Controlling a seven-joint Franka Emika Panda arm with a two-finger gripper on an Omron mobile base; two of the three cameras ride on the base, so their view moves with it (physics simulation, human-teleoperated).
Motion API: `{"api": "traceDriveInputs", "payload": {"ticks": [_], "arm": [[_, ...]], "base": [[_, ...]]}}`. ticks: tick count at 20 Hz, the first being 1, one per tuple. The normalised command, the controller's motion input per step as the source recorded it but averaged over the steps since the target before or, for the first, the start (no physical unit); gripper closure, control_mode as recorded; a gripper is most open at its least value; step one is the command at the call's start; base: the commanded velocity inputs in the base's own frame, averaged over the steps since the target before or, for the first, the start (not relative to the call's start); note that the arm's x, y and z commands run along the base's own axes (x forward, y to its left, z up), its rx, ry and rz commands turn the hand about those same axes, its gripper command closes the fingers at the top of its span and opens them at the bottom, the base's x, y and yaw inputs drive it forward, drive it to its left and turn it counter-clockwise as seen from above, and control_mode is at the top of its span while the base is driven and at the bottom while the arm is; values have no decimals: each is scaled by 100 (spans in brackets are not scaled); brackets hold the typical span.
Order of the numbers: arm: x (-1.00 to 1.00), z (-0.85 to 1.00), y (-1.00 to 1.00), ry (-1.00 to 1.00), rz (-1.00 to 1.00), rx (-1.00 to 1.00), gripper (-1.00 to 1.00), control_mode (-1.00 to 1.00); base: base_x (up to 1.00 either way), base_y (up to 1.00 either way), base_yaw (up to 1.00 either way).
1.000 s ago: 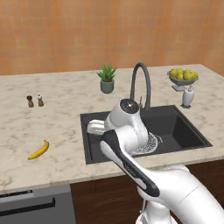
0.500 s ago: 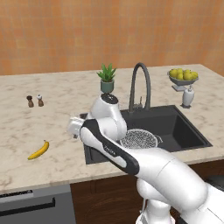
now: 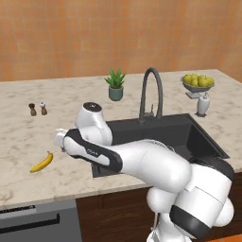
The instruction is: Put the colander in the sink, put the banana in the colander, and turn on the sink faucet and pour water over the colander.
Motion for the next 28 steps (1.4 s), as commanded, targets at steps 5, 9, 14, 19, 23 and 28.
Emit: {"api": "traceDriveInputs", "payload": {"ticks": [5,9,14,19,23,28], "arm": [[19,-27,36,0,0,-8,-100,-100],[43,-31,42,5,0,-11,-100,-100],[50,-24,46,9,0,-14,-100,-100],[47,-2,44,6,0,-9,-100,-100],[46,-20,40,14,0,-12,-100,-100],[36,-13,49,7,0,-11,-100,-100]], "base": [[0,0,0],[0,0,0],[0,0,0],[0,0,0],[0,0,0],[0,0,0]]}}
